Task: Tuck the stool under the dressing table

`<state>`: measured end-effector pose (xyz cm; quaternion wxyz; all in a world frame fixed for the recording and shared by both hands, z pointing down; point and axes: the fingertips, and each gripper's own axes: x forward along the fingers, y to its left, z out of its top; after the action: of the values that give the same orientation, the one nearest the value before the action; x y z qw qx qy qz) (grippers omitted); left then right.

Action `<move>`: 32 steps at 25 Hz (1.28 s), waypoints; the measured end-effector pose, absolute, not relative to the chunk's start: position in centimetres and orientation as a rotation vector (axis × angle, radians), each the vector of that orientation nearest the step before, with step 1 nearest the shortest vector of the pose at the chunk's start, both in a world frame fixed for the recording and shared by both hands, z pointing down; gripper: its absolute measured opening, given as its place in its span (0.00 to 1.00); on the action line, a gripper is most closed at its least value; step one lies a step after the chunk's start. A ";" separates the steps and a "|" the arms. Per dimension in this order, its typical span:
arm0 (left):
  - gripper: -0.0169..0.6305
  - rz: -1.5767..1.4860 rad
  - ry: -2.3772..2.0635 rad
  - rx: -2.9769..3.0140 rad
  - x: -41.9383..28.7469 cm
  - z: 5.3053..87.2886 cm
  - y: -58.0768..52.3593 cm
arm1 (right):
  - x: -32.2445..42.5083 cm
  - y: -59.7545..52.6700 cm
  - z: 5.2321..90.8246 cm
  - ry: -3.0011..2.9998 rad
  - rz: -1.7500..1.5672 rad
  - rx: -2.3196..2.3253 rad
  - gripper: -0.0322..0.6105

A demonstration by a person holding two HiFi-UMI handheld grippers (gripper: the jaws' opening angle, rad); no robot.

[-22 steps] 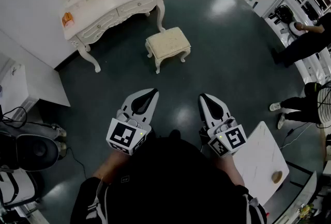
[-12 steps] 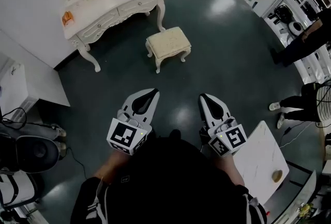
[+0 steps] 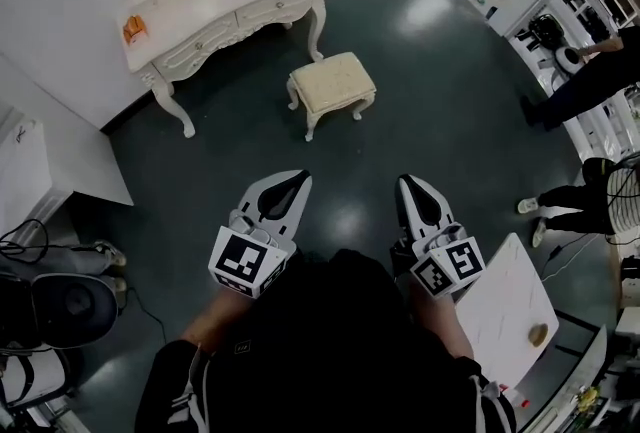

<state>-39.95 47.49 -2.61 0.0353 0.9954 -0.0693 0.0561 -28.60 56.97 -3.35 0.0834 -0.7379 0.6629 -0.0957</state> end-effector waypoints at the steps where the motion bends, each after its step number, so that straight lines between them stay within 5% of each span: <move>1: 0.04 0.175 -0.206 3.062 -40.2 -2.5 46.8 | -28.8 56.4 -3.3 1.974 -0.291 -2.205 0.08; 14: 0.03 0.214 -0.225 3.039 -36.9 -0.8 41.7 | -26.4 51.5 -0.6 1.999 -0.380 -2.179 0.08; 32: 0.04 0.296 -0.179 3.009 -16.8 0.4 35.3 | -7.4 44.3 2.0 2.016 -0.457 -2.119 0.08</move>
<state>-16.83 35.32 0.35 0.0566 0.9919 -0.0591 0.0974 -7.43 44.27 2.05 0.0909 -0.7129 0.6782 -0.1537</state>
